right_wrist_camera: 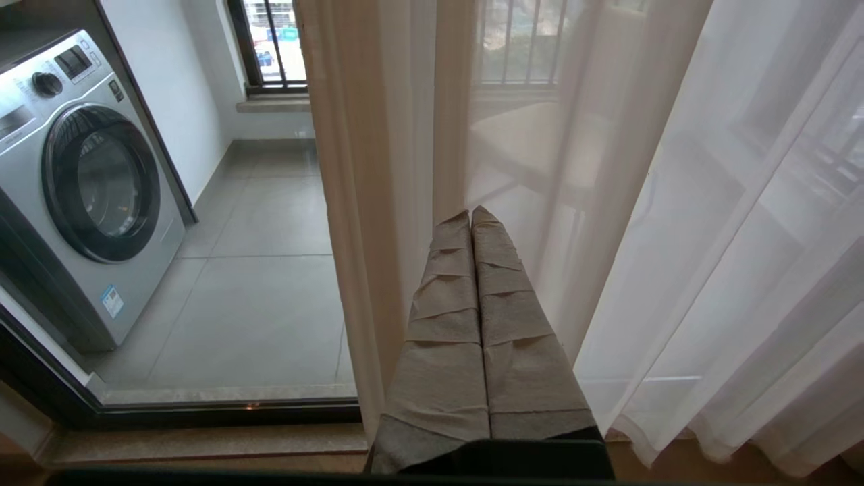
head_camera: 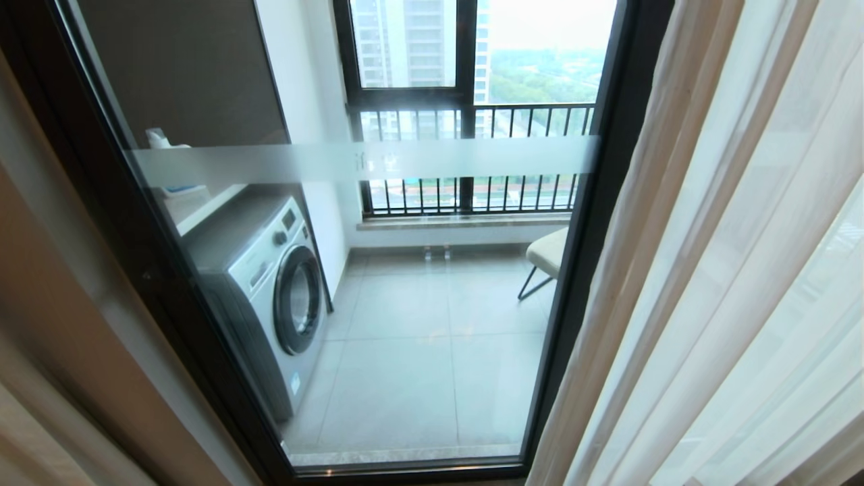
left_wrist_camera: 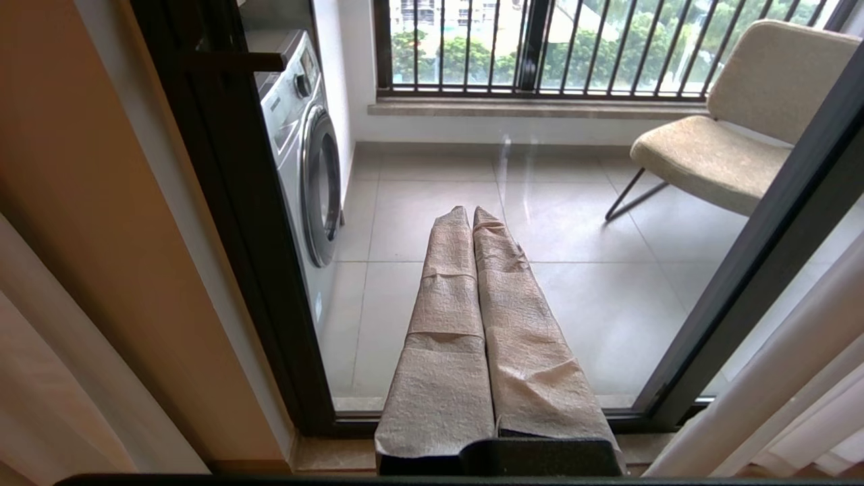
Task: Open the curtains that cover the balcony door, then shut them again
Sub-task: Pull the inner curtains open on both sides
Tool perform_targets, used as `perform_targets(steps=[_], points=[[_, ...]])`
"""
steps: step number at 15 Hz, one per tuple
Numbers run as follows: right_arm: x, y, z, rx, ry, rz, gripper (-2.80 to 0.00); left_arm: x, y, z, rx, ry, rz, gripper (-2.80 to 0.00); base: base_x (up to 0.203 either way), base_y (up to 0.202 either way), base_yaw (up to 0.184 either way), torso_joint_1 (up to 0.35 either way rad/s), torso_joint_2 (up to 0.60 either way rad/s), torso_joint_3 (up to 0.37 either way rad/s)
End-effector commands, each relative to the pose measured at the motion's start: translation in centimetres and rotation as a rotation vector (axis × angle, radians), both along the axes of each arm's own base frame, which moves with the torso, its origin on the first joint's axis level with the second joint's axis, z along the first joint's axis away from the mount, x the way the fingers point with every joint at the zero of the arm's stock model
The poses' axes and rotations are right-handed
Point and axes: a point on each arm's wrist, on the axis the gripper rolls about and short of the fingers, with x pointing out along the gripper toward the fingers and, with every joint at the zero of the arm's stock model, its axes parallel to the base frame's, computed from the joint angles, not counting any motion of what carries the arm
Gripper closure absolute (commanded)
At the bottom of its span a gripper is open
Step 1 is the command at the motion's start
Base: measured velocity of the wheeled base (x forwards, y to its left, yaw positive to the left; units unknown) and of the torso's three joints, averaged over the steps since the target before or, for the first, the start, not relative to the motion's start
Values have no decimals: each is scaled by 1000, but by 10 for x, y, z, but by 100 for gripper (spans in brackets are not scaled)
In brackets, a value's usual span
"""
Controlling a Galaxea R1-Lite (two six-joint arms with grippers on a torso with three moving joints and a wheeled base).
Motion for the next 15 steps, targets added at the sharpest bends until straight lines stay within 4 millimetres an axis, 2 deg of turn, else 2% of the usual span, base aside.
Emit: perform_targets(steps=[1,15], points=[[0,0,0,0,2,1,0,0,0,0,0,-2,0,0,0,0,0,0,0,0],[0,0,0,-5,3,2,0,0,0,0,0,-2,0,0,0,0,0,0,0,0]])
